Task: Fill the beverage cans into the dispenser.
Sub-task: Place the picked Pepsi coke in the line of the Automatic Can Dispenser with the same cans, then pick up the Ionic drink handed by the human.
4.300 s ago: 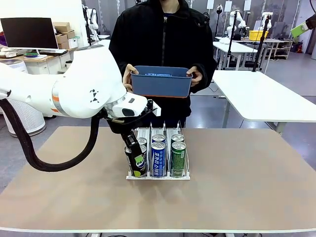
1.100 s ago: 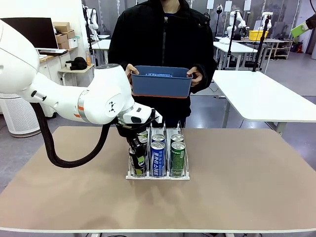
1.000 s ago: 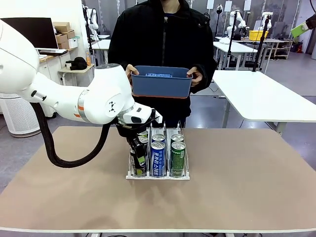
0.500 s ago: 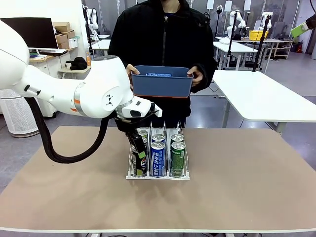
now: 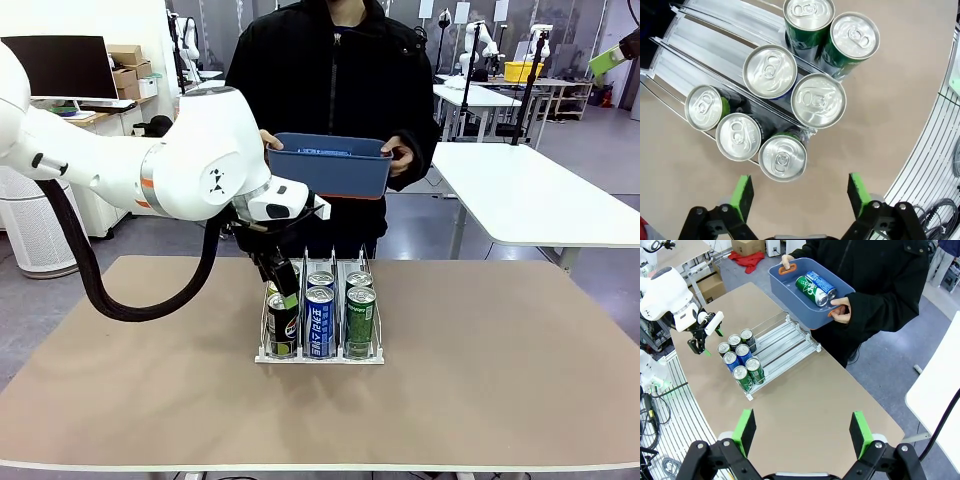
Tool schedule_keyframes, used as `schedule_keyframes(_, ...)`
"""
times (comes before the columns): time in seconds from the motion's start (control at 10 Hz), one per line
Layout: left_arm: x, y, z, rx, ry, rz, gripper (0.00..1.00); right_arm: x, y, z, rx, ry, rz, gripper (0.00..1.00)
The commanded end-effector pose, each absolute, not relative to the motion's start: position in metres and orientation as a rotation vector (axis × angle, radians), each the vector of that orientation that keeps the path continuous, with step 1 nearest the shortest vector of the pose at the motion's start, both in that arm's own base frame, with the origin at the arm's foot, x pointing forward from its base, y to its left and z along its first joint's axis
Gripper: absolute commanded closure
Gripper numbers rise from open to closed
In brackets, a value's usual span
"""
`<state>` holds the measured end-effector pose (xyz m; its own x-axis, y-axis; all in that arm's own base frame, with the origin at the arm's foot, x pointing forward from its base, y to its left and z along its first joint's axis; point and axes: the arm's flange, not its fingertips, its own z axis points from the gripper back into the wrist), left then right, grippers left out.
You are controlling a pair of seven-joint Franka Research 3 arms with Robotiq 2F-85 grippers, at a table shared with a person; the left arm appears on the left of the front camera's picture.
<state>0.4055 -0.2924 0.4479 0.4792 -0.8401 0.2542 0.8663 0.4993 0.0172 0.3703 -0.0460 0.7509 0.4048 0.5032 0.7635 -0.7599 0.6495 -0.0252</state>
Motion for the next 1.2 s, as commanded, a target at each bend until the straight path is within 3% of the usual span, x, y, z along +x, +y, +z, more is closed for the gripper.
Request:
schedule_keyframes(0.0,0.407,-0.292,0.442,-0.12,-0.232,-1.053,0.0,0.37,-0.044,0.751,0.365,-0.82,0.818,0.0)
schedule_keyframes(0.7,0.407,-0.293,0.444,-0.121,-0.233,-1.044,0.0,0.37,-0.044,0.751,0.365,-0.82,0.818,0.0)
schedule_keyframes(1.1,0.399,-0.227,0.544,-0.194,-0.221,-1.245,0.0,0.37,-0.044,0.751,0.365,-0.82,0.818,0.0)
